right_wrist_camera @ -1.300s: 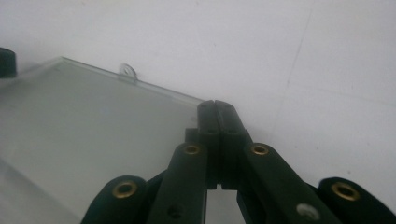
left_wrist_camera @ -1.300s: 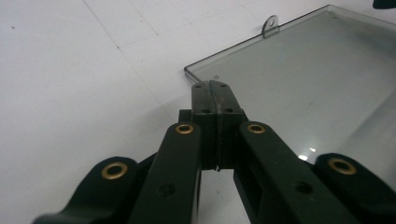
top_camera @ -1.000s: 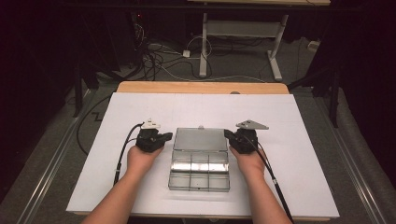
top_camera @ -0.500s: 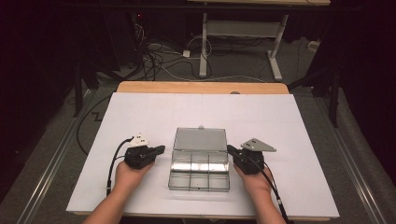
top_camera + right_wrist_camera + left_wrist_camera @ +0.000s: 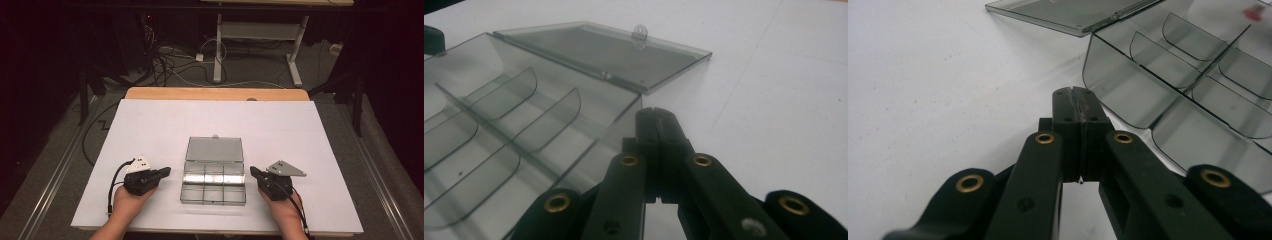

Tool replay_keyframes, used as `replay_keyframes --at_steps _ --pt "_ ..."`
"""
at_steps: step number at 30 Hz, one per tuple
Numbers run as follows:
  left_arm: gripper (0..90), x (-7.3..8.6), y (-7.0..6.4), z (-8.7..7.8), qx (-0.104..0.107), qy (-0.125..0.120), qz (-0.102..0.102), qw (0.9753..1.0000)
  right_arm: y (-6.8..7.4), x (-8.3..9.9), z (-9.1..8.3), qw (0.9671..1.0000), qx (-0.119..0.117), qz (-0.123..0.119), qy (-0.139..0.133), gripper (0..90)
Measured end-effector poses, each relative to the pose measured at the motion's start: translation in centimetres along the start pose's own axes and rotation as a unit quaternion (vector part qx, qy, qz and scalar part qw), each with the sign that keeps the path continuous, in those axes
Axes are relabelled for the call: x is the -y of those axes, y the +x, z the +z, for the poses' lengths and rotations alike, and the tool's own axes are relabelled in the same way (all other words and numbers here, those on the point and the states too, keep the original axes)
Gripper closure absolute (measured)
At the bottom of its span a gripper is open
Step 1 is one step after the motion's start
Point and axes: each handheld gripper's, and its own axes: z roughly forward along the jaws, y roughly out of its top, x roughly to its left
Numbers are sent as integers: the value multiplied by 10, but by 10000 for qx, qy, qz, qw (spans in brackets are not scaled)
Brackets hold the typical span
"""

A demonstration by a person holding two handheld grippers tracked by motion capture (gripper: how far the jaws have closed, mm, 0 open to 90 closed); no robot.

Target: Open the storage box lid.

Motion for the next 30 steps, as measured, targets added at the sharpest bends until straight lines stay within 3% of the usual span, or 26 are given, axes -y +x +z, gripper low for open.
replay_keyframes --at_steps 3,4,8,11,13,16,18,20,24,30 --pt "871 4 0 -5 -18 -23 123 9999 1 6 -9 10000 -9 -62 36 900" --pt "833 5 0 -6 -45 -13 168 9998 2 8 -12 10000 -16 -78 44 900" --pt "831 7 2 -7 -10 -58 157 9999 5 13 -19 9998 -29 -190 19 895" --pt "757 8 0 -8 -25 -98 300 9995 6 19 -19 9998 11 -197 -54 849" --pt "711 8 0 -8 -38 -148 358 9992 5 24 -16 9998 -32 -179 34 811" --pt "608 6 3 -7 -30 -123 260 9996 4 23 -16 9999 -72 -119 73 762" --pt "582 5 4 -7 30 -79 240 9997 3 23 -15 9999 -95 -98 75 700" --pt "498 5 4 -6 -42 -146 344 9993 2 23 -15 9998 -140 -104 83 640" --pt "345 3 7 -5 -73 -172 226 9996 2 22 -14 9996 -220 -140 113 491" --pt "158 2 8 -4 -54 5 210 9998 1 22 -15 9994 -317 -125 61 260"
